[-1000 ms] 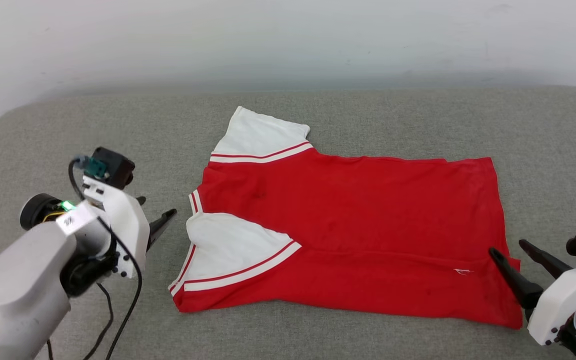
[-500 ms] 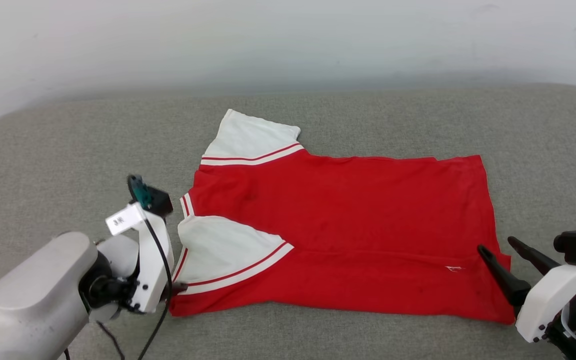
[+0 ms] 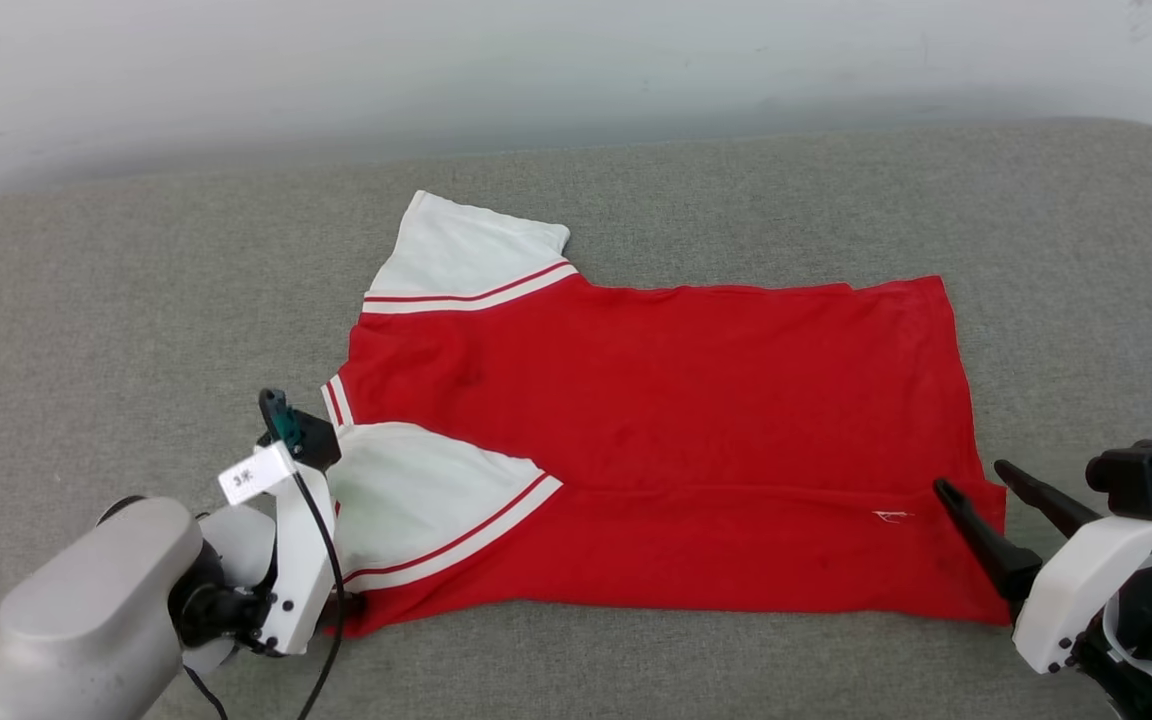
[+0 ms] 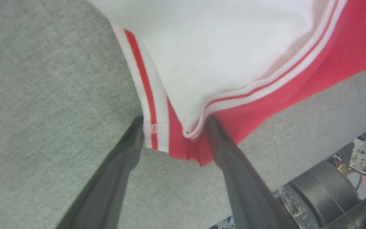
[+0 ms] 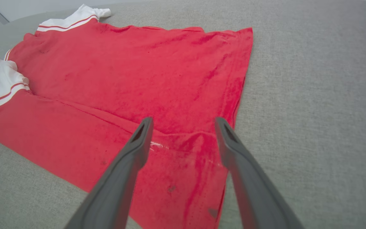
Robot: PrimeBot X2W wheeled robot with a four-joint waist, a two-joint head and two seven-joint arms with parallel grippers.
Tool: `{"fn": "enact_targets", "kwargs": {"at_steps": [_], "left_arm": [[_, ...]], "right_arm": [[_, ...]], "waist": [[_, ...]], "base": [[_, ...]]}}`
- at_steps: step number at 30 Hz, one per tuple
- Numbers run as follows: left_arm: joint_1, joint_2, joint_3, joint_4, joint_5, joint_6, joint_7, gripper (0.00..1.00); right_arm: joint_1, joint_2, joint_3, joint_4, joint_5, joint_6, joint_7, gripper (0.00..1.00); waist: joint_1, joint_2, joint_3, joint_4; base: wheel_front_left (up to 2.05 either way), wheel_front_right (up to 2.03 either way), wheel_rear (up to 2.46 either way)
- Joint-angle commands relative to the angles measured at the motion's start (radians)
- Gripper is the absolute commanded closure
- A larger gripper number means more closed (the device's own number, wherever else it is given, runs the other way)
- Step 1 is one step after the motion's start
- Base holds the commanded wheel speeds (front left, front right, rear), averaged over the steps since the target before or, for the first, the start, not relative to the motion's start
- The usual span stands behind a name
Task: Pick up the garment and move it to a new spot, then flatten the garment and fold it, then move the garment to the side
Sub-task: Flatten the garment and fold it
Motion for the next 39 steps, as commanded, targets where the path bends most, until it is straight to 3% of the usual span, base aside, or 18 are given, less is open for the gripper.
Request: {"fn": "enact_targets", "kwargs": {"at_steps": [1, 2, 3, 10, 18, 26, 39], "left_arm": [[0.039, -0.015, -0.029, 0.017, 0.028, -0.001, -0.041, 0.33], [0.038, -0.013, -0.032, 0.016, 0.035, -0.001, -0.064, 0.78], [0.042, -0.012, -0.032, 0.016, 0.03, -0.002, -0.085, 1.0], [0.034, 0.03, -0.034, -0.038, 0.034, -0.006, -0.201, 1.0], [0.021, 0.065, -0.045, -0.121, 0.036, -0.006, -0.274, 1.0], [-0.001, 0.066, -0.063, -0.159, 0.048, -0.006, -0.296, 1.0], [-0.007, 0.058, -0.074, -0.144, 0.04, -0.007, -0.336, 1.0]], "right_arm": [[-0.009, -0.007, -0.003, 0.003, -0.005, -0.001, -0.003, 0.0], [-0.012, -0.012, -0.005, 0.003, -0.01, -0.001, -0.006, 0.0], [-0.013, -0.017, -0.005, 0.003, -0.013, -0.001, -0.005, 0.0], [-0.031, -0.1, 0.011, -0.042, -0.046, -0.001, 0.079, 0.0], [-0.008, -0.194, 0.04, -0.118, 0.022, -0.001, 0.372, 0.0], [0.011, -0.137, 0.03, -0.082, 0.03, -0.001, 0.461, 0.0], [0.005, -0.005, 0.111, 0.097, -0.011, 0.001, 0.418, 0.0]], "waist": [[0.0001, -0.0001, -0.001, -0.003], [0.0001, -0.0001, -0.004, -0.003], [0.0001, -0.0001, -0.008, -0.003], [0.0001, -0.0001, -0.036, 0.01], [0.0001, -0.0001, -0.043, 0.028], [0.0001, -0.0001, -0.019, 0.045], [0.0001, -0.0001, 0.023, 0.054]], "base": [[0.0, 0.0, 0.0], [0.0, 0.0, 0.0], [0.0, 0.0, 0.0], [0.0, 0.0, 0.0], [0.0, 0.0, 0.0], [0.0, 0.0, 0.0], [0.0, 0.0, 0.0]]}}
